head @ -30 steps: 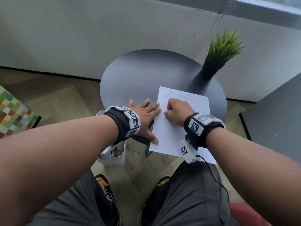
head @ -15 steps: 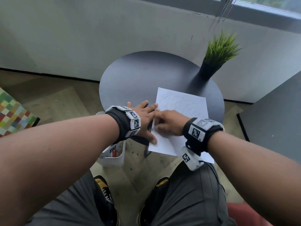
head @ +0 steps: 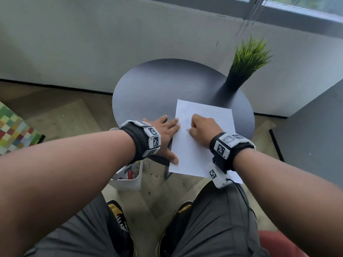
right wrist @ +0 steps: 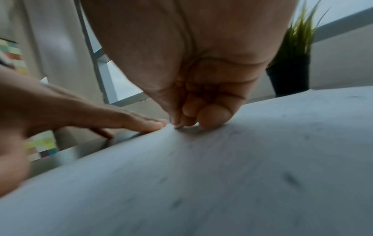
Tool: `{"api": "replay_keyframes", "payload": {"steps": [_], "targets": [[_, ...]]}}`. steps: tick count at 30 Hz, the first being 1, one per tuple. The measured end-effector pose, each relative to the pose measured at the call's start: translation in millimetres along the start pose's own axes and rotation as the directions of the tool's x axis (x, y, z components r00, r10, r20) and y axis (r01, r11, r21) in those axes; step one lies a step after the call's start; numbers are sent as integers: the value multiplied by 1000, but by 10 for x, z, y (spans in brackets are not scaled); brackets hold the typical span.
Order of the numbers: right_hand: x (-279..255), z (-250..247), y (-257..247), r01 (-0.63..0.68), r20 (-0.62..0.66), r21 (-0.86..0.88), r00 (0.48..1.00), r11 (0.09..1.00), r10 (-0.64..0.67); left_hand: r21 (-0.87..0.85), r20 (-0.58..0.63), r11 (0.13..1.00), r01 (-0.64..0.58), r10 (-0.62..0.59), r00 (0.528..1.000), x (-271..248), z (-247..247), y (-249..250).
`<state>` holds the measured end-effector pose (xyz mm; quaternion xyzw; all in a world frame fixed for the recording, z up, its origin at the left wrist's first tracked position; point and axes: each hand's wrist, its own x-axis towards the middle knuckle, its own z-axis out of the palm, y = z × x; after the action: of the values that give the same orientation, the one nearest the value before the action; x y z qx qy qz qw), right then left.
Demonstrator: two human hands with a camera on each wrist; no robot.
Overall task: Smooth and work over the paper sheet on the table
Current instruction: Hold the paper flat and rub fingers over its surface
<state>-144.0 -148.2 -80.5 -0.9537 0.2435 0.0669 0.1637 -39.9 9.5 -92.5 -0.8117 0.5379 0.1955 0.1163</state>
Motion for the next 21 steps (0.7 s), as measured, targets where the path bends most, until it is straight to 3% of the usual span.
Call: {"api": "replay_keyframes", "payload": {"steps": [2, 4, 5, 7, 10, 12, 14, 15, 17, 20, 21], "targets": [[-129, 65, -119, 172, 92, -14, 981, 985, -170, -10, -3, 1000, -2, 2, 1000, 6, 11, -17], [-273, 68, -223, 356, 260, -11, 903, 935, -341, -27, -4, 1000, -6, 6, 1000, 16, 17, -19], [-261, 33, -219, 372, 302, -10, 886, 928, -352, -30, -2, 1000, -7, 7, 1000, 15, 11, -18], [-111, -43, -131, 255, 249, -6, 937, 967, -246, -29, 4, 1000, 0, 1, 1000, 13, -7, -10], [13, -38, -38, 23, 41, 20, 999, 1000, -24, -29, 27, 999, 18, -17, 999, 8, -28, 2], [-96, 74, -141, 139, 30, 17, 990, 990, -139, -35, 19, 999, 18, -17, 1000, 5, -34, 10], [-253, 156, -253, 322, 155, 44, 933, 946, -325, -49, 8, 999, 12, -12, 1000, 5, -38, 10], [-279, 135, -251, 357, 224, 43, 907, 933, -357, -52, 12, 999, 12, -11, 1000, 0, -46, 15], [-165, 21, -148, 308, 239, 9, 923, 951, -301, -35, 24, 999, 10, -10, 1000, -11, -53, 26], [17, -52, 45, 59, 71, 16, 996, 998, -60, 12, 20, 1000, -6, 6, 1000, -35, -53, 51], [3, -25, 38, 57, 30, -3, 998, 998, -57, 19, 21, 1000, -13, 12, 1000, -43, -58, 55]]}}
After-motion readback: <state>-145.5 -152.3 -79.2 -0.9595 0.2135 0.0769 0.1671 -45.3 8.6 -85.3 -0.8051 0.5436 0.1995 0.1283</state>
